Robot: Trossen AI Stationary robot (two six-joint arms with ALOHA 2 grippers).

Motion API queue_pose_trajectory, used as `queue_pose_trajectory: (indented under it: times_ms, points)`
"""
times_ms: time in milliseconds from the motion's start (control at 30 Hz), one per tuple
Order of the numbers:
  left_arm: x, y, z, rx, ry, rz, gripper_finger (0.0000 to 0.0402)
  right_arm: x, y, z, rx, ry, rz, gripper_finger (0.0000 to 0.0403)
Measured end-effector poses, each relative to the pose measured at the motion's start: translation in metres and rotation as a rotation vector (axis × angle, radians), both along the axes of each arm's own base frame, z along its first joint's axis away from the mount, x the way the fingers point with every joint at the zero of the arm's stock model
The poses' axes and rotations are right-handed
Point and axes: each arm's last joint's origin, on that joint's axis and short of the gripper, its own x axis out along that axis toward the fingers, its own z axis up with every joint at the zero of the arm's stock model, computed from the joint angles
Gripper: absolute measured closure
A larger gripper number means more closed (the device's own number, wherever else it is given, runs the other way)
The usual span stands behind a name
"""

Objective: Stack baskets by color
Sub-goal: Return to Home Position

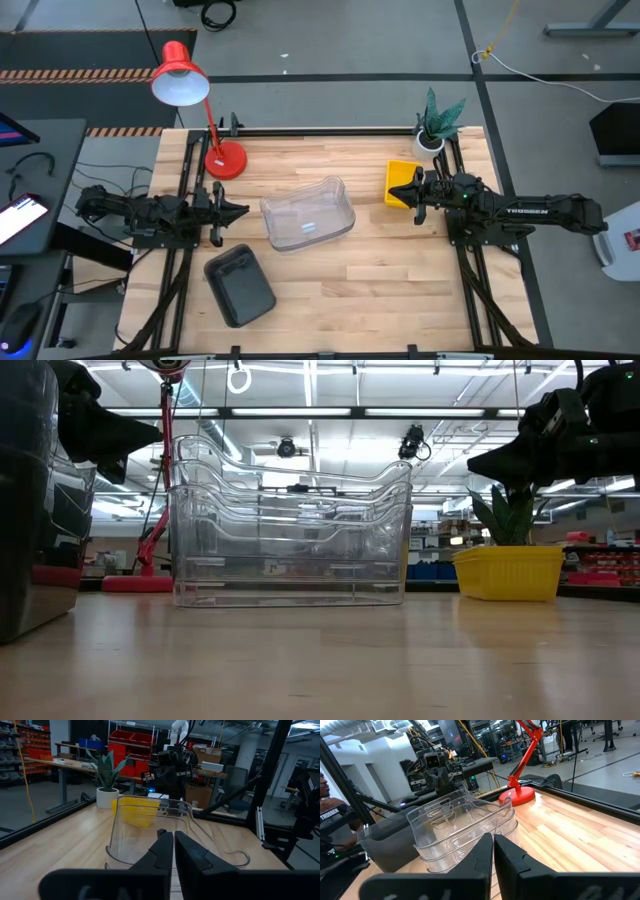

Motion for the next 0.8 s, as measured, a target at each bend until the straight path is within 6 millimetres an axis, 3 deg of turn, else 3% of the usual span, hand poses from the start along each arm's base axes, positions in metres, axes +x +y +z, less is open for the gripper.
queue_pose_trajectory:
  times_ms: [800]
  points:
    - [0.0000,0.0000,-0.0001,0.000,0.000,0.000,0.0375,0.0000,0.0000,0.0000,0.000,0.000,0.000,0.0380]
